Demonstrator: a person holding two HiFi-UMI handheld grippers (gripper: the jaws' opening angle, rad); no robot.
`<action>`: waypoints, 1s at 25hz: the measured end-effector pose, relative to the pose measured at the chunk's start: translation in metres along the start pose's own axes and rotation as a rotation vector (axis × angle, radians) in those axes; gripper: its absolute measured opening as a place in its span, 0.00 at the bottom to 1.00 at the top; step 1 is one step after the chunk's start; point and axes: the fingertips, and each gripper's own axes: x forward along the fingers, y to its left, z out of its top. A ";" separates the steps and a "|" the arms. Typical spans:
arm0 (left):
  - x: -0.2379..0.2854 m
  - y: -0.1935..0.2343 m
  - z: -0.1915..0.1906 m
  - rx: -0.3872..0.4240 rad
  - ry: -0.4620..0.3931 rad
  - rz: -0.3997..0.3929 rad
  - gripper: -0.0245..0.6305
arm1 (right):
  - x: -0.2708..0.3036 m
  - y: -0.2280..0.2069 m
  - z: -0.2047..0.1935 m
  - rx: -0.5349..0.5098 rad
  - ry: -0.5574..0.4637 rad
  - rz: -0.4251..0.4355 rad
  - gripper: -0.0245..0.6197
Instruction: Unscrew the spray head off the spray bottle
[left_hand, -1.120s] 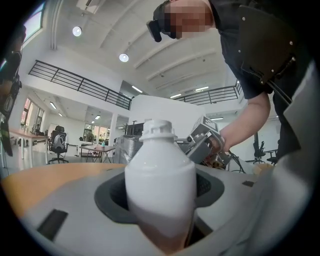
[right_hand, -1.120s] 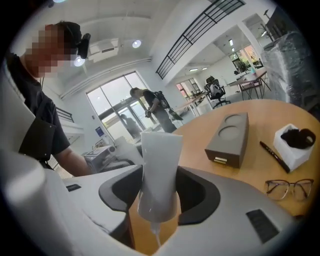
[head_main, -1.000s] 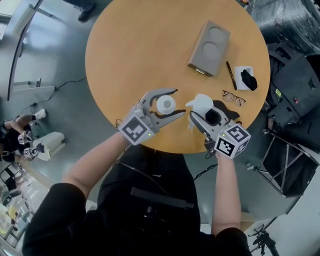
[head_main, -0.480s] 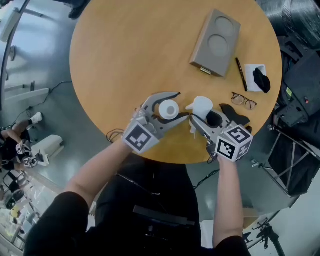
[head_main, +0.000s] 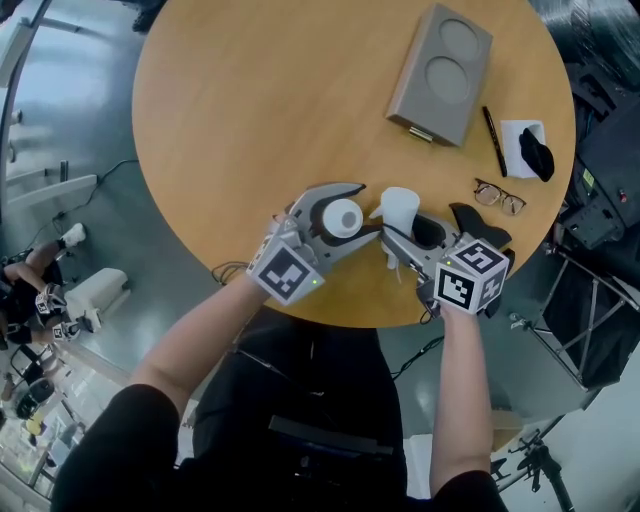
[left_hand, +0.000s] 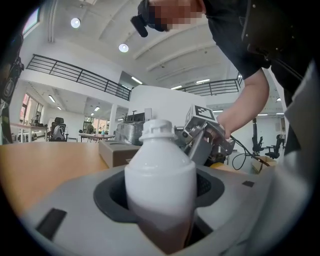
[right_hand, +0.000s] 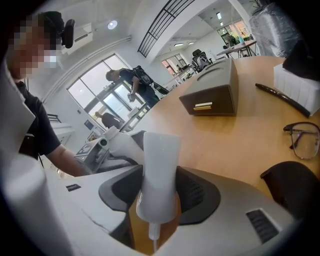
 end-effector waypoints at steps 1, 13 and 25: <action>-0.001 -0.001 -0.002 0.005 0.010 -0.003 0.50 | 0.001 0.000 -0.003 0.003 0.007 -0.003 0.40; -0.022 -0.003 -0.015 -0.018 0.122 0.023 0.58 | 0.010 0.001 -0.017 0.073 -0.006 -0.038 0.40; -0.044 -0.009 0.000 0.000 0.145 0.020 0.60 | -0.003 0.004 -0.007 0.059 -0.044 -0.115 0.51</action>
